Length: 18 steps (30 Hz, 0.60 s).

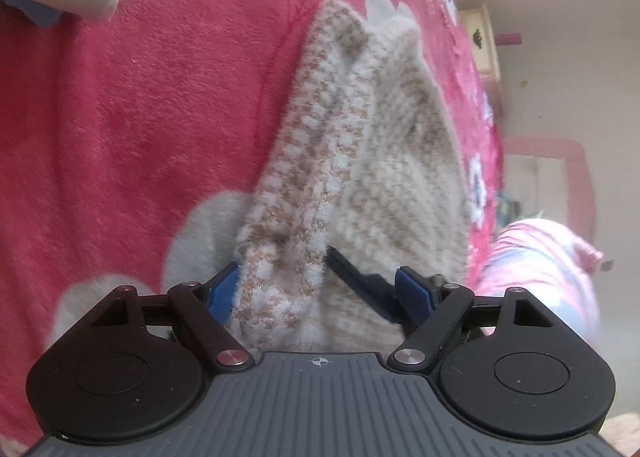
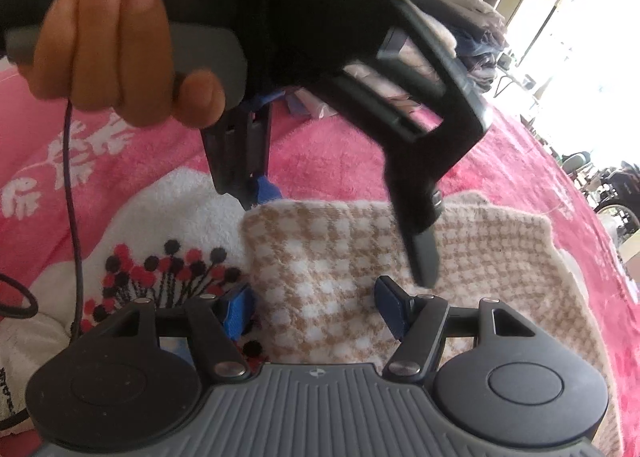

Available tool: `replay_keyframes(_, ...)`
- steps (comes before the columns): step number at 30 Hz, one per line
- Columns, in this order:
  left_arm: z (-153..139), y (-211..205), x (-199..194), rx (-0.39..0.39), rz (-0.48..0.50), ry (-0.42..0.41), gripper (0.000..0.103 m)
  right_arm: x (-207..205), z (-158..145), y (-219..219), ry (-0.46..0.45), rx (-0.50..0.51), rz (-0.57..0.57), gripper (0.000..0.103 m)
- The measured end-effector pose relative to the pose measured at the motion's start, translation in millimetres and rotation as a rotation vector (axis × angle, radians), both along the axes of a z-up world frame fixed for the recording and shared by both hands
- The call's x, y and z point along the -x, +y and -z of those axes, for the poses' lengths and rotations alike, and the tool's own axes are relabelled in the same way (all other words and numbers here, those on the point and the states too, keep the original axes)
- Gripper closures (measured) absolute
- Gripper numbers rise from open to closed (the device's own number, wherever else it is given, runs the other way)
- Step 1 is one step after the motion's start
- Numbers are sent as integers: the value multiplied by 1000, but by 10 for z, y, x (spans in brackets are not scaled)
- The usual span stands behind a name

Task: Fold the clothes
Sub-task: 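Move both open grippers down to the houndstooth cardigan edge, then close the right gripper on the cardigan edge while the left gripper closes beside it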

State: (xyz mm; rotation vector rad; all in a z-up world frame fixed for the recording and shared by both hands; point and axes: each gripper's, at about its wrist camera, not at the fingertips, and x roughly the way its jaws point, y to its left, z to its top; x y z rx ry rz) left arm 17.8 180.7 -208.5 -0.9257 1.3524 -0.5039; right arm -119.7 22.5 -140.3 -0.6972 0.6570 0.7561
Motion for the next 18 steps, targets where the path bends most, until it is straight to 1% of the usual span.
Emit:
replay_keyframes(4, -44, 4, 10, 57, -25, 26, 21, -11, 35, 61, -52, 22, 14, 35)
replay_keyframes(6, -71, -31, 11, 64, -22, 25, 21, -29, 73, 97, -82, 41, 33, 35)
replay_keyframes(8, -105, -71, 13, 65, -11, 19, 21, -57, 106, 116, -111, 53, 50, 38)
replay_keyframes(9, -124, -89, 12, 67, -2, 13, 21, -85, 101, 103, -110, 45, 61, 47)
replay_keyframes(11, -185, -91, 5, 71, 8, -10, 21, -147, 57, 62, -83, 16, 87, 52)
replay_keyframes(13, -241, -24, -6, 99, -11, -40, 21, -198, 7, 8, -73, -5, 107, 72)
replay_keyframes(16, -247, 120, -53, 157, -72, -43, 22, -258, -69, -55, -55, -33, 121, 80)
replay_keyframes(17, -241, 153, -73, 165, -87, -42, 22, -259, -92, -57, -54, -39, 120, 81)
replay_keyframes(18, -243, 168, -100, 150, -91, -51, 22, -262, -113, -60, -51, -44, 119, 83)
